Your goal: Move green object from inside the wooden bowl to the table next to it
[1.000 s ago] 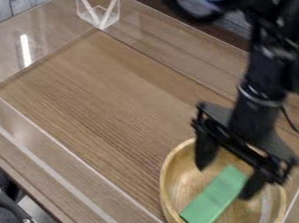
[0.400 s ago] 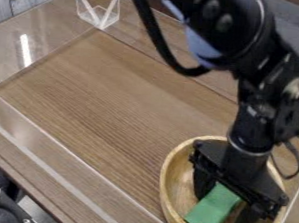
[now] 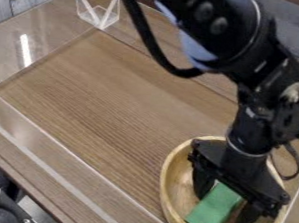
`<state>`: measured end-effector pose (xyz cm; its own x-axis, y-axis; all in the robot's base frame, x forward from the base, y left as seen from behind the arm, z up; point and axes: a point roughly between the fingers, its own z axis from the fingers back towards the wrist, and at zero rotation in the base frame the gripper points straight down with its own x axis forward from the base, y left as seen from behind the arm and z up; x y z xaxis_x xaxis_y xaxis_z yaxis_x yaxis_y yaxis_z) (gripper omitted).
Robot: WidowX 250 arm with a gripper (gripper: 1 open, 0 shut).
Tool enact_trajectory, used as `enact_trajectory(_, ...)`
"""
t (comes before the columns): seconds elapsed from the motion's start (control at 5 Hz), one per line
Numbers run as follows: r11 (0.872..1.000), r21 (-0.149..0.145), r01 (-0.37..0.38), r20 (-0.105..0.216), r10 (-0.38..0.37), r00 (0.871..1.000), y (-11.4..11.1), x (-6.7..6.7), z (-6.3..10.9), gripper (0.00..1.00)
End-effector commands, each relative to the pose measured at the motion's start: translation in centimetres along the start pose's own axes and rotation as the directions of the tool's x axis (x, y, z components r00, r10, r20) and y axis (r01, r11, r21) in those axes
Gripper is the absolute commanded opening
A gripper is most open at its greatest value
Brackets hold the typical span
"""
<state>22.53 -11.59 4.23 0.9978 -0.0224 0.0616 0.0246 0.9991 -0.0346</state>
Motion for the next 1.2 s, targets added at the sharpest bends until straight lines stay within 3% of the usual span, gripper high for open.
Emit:
enact_trajectory(0.0, 0.999, -0.033, -0.013, 0.08, 0.016, 0.997, -0.5, 1.3, 3.1, 1.0)
enact_trajectory(0.2, 0.999, -0.048, -0.011, 0.084, 0.015, 0.996, -0.4, 1.4, 3.3, 0.0)
enact_trajectory(0.4, 0.998, -0.053, -0.037, 0.085, 0.041, 0.996, 0.9, 1.2, 2.8, 1.0)
enact_trajectory(0.6, 0.996, -0.055, -0.064, 0.084, 0.069, 0.994, 1.3, 0.9, 2.4, 1.0)
enact_trajectory(1.0, 0.996, -0.045, -0.075, 0.067, 0.078, 0.995, -1.1, 2.4, 3.3, 1.0)
